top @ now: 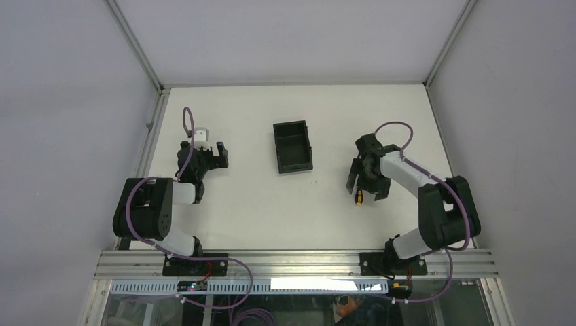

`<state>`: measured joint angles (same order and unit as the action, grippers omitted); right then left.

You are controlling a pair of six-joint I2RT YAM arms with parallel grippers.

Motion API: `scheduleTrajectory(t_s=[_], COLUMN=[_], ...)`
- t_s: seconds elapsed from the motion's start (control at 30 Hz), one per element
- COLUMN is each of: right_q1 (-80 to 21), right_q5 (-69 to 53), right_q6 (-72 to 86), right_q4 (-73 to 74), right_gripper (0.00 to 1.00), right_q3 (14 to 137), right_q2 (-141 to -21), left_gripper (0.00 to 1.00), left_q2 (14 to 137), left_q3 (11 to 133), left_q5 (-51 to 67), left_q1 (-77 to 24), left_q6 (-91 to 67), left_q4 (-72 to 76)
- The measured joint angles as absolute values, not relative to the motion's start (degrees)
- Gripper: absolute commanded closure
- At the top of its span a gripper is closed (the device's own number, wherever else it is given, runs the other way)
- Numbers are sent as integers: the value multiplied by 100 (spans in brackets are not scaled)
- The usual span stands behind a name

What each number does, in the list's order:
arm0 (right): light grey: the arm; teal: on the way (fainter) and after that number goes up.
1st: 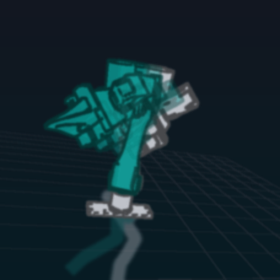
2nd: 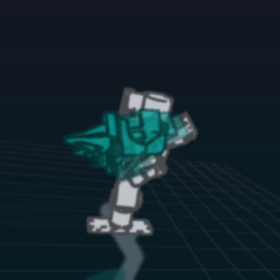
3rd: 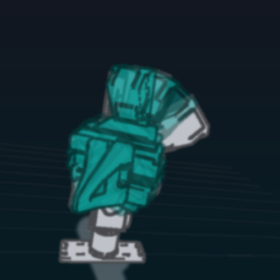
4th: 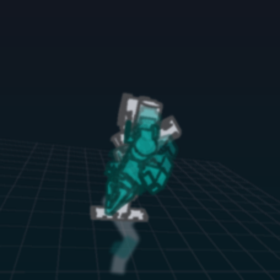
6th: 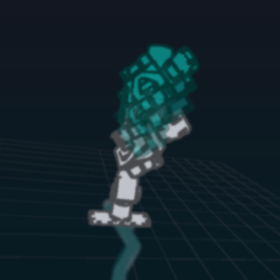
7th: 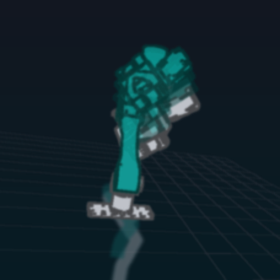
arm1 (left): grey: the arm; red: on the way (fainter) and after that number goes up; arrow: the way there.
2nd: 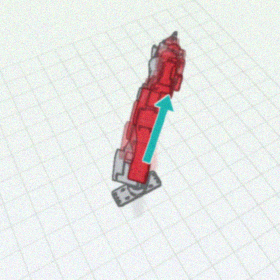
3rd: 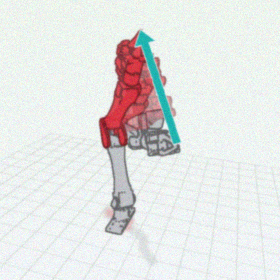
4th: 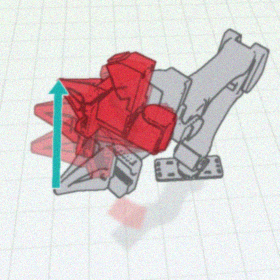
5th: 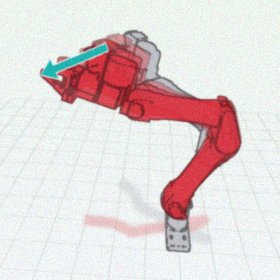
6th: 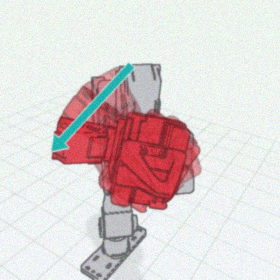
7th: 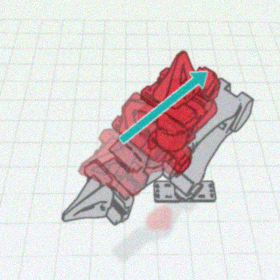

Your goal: Put the screwdriver in the bin

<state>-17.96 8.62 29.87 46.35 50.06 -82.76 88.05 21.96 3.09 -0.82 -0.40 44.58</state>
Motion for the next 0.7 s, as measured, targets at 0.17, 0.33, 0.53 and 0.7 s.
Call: scheduleTrajectory(t_s=[0.17,0.33,0.53,0.7], right_q1=[-1798,-1809,-1815,-1815], right_q5=[578,548,731,1135], right_q6=[3028,3009,2886,2633], right_q4=[4403,4351,4523,5168], right_gripper=[63,100,100,100], right_q3=[4915,5103,5207,5940], right_q2=[-8809,-8971,-8903,-8497], left_gripper=[1,1,1,1], left_q2=[8805,8805,8805,8805], left_q3=[2196,2196,2196,2196], left_q5=[309,309,309,309], left_q1=[-82,-82,-82,-82], left_q6=[-40,-43,-40,-40], left_q4=[4458,4458,4458,4458])
